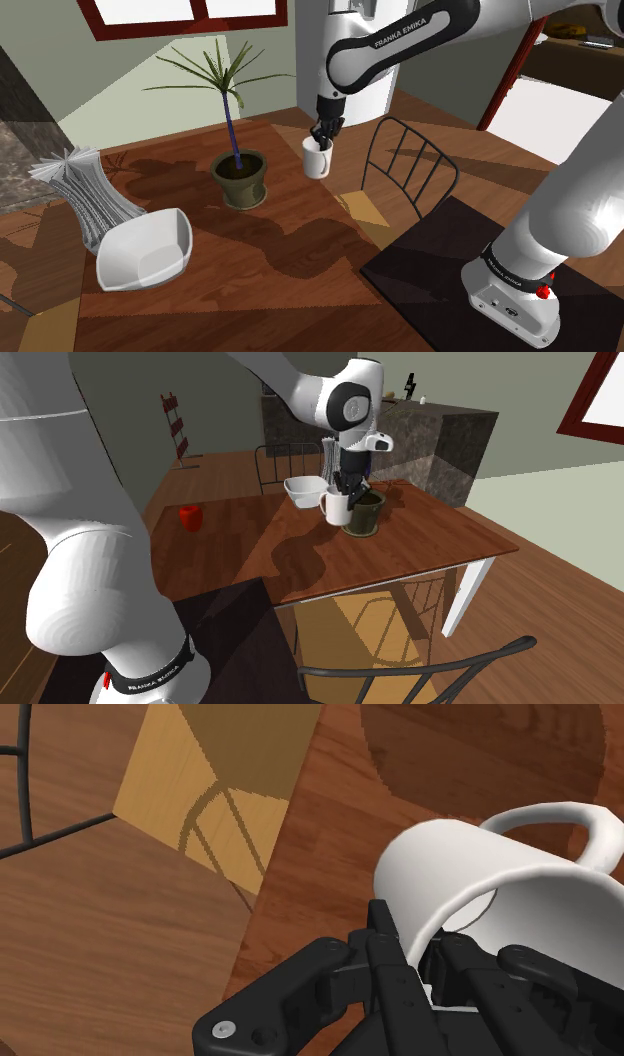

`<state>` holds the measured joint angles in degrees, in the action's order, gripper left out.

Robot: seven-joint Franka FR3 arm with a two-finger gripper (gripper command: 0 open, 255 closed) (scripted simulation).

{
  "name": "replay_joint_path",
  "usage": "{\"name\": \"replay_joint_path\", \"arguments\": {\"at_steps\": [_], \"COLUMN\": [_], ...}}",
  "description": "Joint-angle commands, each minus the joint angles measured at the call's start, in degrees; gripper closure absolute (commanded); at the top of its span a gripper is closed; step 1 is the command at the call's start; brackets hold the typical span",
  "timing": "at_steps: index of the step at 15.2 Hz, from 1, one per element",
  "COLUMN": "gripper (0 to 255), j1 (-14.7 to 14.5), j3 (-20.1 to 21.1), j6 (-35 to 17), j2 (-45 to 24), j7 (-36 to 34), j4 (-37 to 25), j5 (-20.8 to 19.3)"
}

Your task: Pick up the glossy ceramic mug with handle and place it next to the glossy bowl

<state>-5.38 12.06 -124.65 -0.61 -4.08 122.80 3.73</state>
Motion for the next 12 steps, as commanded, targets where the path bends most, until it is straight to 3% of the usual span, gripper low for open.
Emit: {"name": "replay_joint_path", "arguments": {"at_steps": [1, 12], "gripper": [255, 255], "j1": [-0.93, -9.33], "j3": [0.89, 5.19], "j6": [0.40, 5.06], "j2": [-1.49, -17.12], "j7": [-2.11, -17.07], "j4": [-1.96, -22.20], "j5": [-0.47, -6.47]}}
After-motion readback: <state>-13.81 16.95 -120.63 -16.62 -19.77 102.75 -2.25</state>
